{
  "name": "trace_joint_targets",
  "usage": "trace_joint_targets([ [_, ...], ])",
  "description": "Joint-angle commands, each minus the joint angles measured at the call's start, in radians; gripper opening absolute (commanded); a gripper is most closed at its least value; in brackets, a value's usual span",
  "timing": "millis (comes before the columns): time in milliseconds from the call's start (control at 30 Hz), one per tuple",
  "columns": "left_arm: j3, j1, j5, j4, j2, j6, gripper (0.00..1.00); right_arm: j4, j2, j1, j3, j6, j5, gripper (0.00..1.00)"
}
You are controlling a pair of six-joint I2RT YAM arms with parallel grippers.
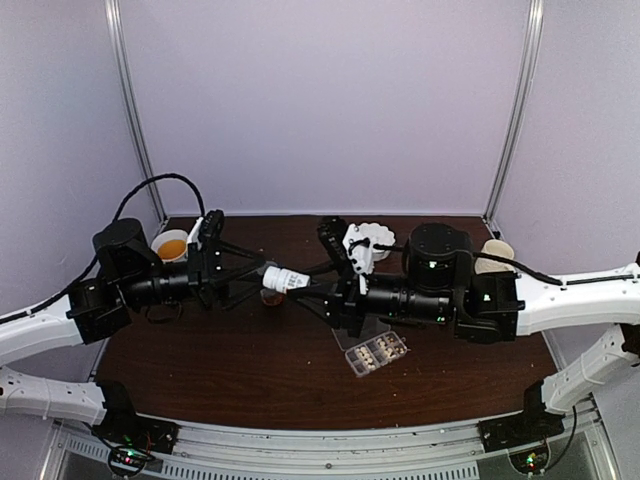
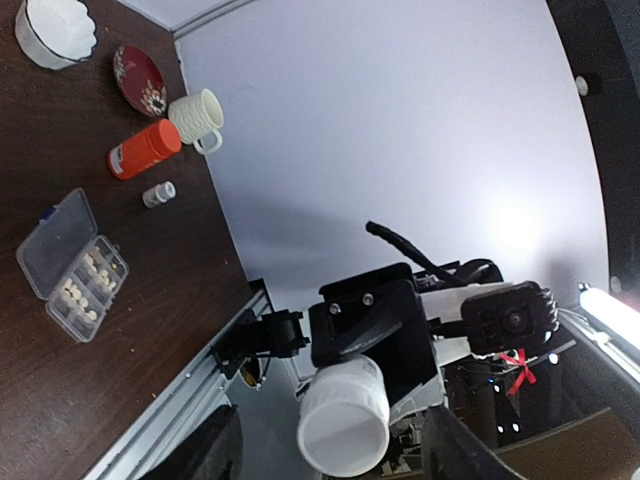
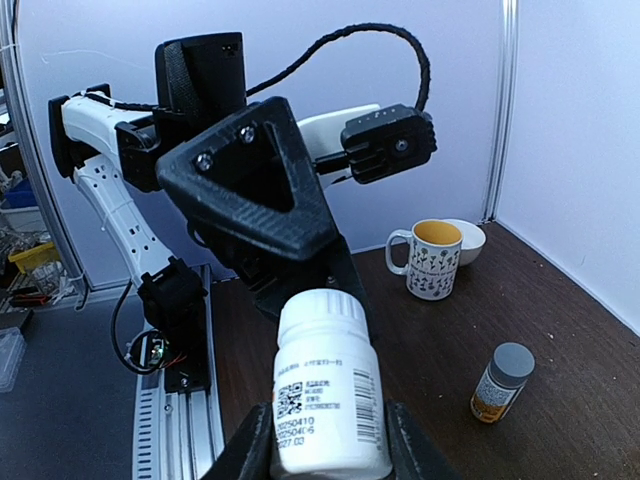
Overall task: Sort the pills into containers
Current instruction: Pass from the left arm to the right
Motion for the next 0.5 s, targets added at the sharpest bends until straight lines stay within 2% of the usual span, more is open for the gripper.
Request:
trace_joint_targets([
  [0,0.088,0.010,-0.037,-0.017,0.011,0.116,0.79,0.059,-0.051,-0.024,-0.045,0.068,-0.053,0.06],
  [67,0.154,0.014,-0.040,-0.121,0.014,0.273,0.80,0.100,-0.047,-0.050,-0.061,0.139,-0.133,0.06],
  [200,0.287,0.016,-0.046,-0.317,0.019,0.693,0.80,0.168,-0.035,-0.085,-0.075,0.297,-0.278,0.07],
  [300,0.276,0.016,0.001,-0.291,-0.018,1.038,0.79,0.138,-0.027,-0.094,-0.053,0.371,-0.361,0.08],
  [367,0.209,0.016,0.126,-0.204,-0.064,1.259,0.79,0.093,-0.028,-0.096,-0.045,0.416,-0.364,0.08],
  [467,0.157,0.015,0.277,-0.223,-0.109,1.660,0.78,0.075,-0.033,-0.103,-0.047,0.474,-0.405,0.08],
])
